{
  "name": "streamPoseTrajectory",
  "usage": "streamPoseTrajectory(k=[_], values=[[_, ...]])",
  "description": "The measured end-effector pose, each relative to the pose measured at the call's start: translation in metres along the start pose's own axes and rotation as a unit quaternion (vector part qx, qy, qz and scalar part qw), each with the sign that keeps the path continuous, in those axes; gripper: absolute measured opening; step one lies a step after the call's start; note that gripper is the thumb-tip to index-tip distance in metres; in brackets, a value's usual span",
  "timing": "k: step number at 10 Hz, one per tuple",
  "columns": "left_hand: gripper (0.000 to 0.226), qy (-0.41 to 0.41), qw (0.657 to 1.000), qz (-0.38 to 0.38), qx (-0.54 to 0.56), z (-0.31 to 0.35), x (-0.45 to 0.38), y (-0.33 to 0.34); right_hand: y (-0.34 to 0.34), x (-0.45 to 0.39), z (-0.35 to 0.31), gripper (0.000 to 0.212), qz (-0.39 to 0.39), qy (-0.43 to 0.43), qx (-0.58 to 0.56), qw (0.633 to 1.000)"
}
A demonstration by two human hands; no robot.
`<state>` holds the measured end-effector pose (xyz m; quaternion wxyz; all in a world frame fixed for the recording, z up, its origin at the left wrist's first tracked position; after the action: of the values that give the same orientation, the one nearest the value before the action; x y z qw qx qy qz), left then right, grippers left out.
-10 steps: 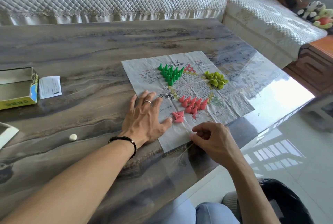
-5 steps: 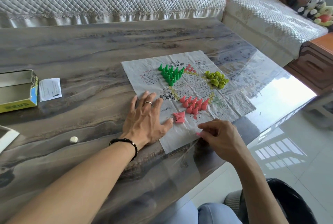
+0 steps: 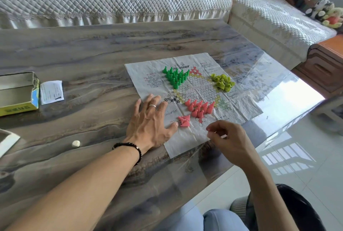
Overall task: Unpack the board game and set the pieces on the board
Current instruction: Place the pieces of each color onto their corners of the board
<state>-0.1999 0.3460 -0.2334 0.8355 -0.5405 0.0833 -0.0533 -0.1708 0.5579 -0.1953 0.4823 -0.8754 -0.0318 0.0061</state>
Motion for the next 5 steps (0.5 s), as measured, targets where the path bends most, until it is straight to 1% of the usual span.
streamPoseTrajectory(k=[2,3,4,5], values=[[0.076,-0.004,1.000,0.001,0.002,-0.001,-0.001,0.001,-0.008,-0.018,0.010,0.009,0.079,0.050,-0.037,0.995],[0.076,-0.003,1.000,0.002,0.004,-0.001,0.000,0.001,-0.006,-0.024,0.015,0.009,0.107,0.066,-0.032,0.992],[0.076,-0.002,1.000,0.001,0.004,0.000,0.001,0.001,-0.004,-0.025,0.022,0.003,0.117,0.077,0.006,0.990],[0.077,-0.003,1.000,0.001,0.006,-0.001,0.000,0.001,-0.005,-0.025,0.024,0.006,0.117,0.073,0.028,0.990]])
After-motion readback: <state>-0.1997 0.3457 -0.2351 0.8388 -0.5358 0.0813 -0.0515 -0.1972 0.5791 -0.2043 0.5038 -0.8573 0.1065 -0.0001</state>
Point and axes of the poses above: each hand's wrist, its own x-axis away from the middle knuckle, its own y-axis out of the palm, z = x × y, the point moved 9 cm from there along -x, towards the middle knuckle, and after that the axes turned 8 degrees about x, right-handed, at the moved point
